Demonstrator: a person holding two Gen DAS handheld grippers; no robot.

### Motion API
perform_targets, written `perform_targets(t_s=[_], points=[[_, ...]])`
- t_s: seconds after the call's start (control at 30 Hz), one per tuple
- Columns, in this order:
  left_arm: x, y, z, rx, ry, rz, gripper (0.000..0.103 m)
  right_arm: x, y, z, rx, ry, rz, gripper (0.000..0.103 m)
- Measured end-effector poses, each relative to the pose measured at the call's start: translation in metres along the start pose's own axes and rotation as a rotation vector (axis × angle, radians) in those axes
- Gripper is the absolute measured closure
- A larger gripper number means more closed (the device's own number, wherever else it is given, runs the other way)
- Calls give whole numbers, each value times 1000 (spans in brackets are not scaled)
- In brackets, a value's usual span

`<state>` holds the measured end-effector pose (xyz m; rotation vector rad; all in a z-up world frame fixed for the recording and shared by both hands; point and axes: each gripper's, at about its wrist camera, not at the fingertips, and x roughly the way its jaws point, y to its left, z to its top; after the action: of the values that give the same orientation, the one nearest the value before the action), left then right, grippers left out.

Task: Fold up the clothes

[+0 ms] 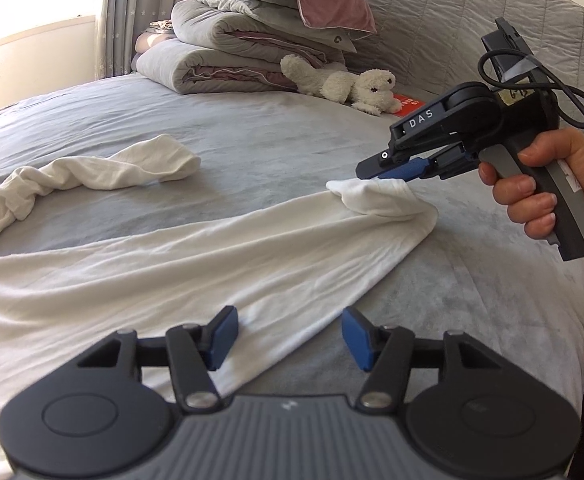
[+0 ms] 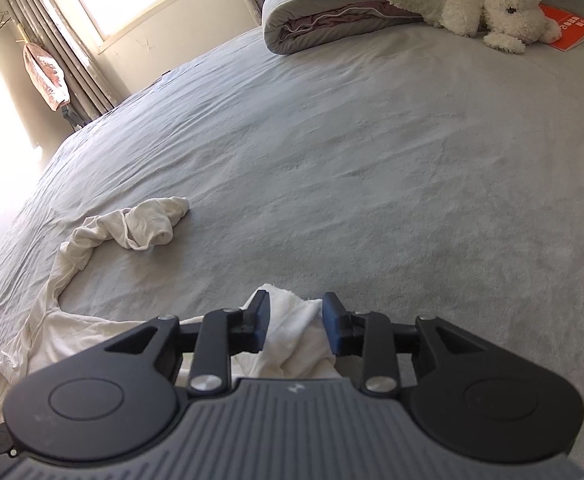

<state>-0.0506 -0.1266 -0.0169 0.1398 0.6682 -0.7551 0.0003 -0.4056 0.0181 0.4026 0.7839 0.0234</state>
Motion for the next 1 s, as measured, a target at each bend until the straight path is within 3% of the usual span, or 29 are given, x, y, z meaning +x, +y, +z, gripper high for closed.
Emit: perform_targets(t_s=[0.07,0.13,0.3,0.67,0.87,1.0], points=[[0,-1,0,6,6,-7,59,0,3,-1,-20,-11,-6,76],[1,-1,-1,12,9,-19,72,-1,6,-2,-48,-25,-12,95],[1,-1,-2,30,6,-29,101,-15,3,0,-74,-100,-53,101],[-7,4,5,11,7,-101,102,-69,-66,13,27,-233,-240,101],[-12,10,10,-17,22,-163,103,-92,-101,6,77,-230,-294,101],[-19,15,13,-22,60,-213,103,-99,-109,-1,64,-173,-308,103]])
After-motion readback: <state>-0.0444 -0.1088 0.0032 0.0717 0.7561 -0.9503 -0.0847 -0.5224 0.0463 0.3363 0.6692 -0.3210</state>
